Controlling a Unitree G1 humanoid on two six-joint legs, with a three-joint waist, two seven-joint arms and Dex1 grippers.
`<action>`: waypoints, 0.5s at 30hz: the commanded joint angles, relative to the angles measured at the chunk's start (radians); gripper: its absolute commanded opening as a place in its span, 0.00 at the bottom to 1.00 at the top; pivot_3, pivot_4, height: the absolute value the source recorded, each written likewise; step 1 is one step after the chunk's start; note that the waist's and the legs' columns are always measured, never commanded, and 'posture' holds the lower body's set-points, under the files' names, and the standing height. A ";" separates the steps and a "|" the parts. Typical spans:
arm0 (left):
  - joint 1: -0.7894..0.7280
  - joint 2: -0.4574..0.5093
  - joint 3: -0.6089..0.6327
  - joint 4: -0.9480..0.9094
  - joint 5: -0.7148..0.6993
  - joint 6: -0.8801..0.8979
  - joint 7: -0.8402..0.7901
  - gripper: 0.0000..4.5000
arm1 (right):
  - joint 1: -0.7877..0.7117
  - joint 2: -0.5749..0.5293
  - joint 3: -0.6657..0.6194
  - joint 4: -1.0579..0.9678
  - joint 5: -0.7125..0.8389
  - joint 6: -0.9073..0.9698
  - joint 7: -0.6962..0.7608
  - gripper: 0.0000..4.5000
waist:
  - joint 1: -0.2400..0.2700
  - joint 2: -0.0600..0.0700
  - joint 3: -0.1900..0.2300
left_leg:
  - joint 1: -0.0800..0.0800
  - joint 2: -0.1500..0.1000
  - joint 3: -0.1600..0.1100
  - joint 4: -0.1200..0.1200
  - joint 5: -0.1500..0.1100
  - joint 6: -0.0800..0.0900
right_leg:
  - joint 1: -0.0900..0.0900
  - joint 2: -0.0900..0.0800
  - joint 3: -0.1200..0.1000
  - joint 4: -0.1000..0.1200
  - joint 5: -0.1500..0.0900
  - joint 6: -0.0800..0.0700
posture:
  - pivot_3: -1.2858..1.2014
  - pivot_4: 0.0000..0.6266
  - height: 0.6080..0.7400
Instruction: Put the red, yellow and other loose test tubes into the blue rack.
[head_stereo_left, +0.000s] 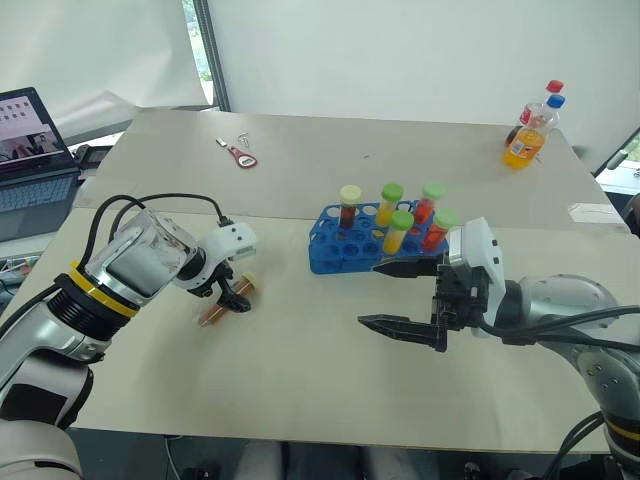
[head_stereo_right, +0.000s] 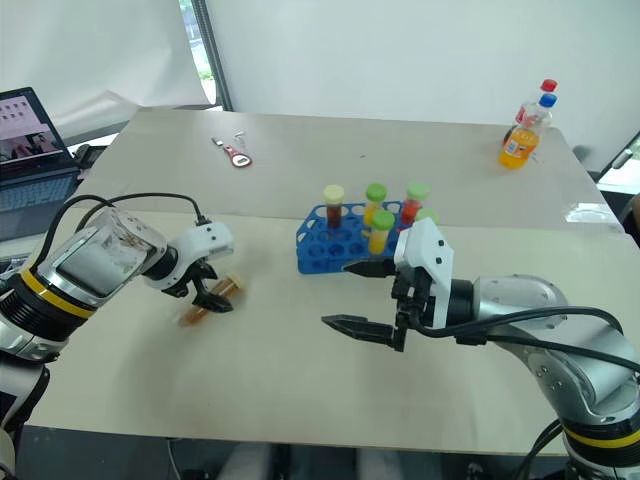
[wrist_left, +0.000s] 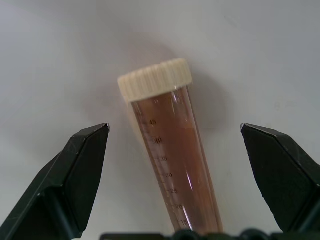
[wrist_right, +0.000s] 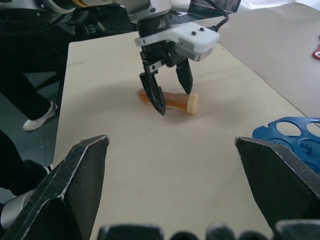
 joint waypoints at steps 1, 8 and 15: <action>-0.011 -0.004 0.002 -0.008 0.020 0.010 0.021 1.00 | 0.026 -0.048 -0.023 -0.040 -0.031 -0.024 0.025 0.99 | 0.004 0.000 0.000 | 0.000 0.000 0.000 0.000 0.000 0.000 | 0.000 0.000 0.000 0.000 0.000 0.000 | 0.52 0.24 0.87; 0.006 -0.025 0.005 -0.019 0.007 0.013 0.038 0.81 | 0.064 -0.092 -0.035 -0.047 -0.049 -0.046 0.071 1.00 | 0.005 0.000 0.000 | 0.000 0.000 0.000 0.002 0.000 0.000 | 0.001 0.000 0.000 0.000 0.000 0.000 | 0.52 0.24 0.87; 0.035 -0.015 0.004 -0.034 0.002 -0.006 0.029 0.19 | 0.060 -0.096 -0.059 -0.044 -0.027 -0.031 0.071 1.00 | 0.002 0.000 0.000 | 0.000 0.000 0.000 0.001 0.000 0.000 | 0.000 0.000 0.000 0.001 0.000 0.000 | 0.52 0.24 0.87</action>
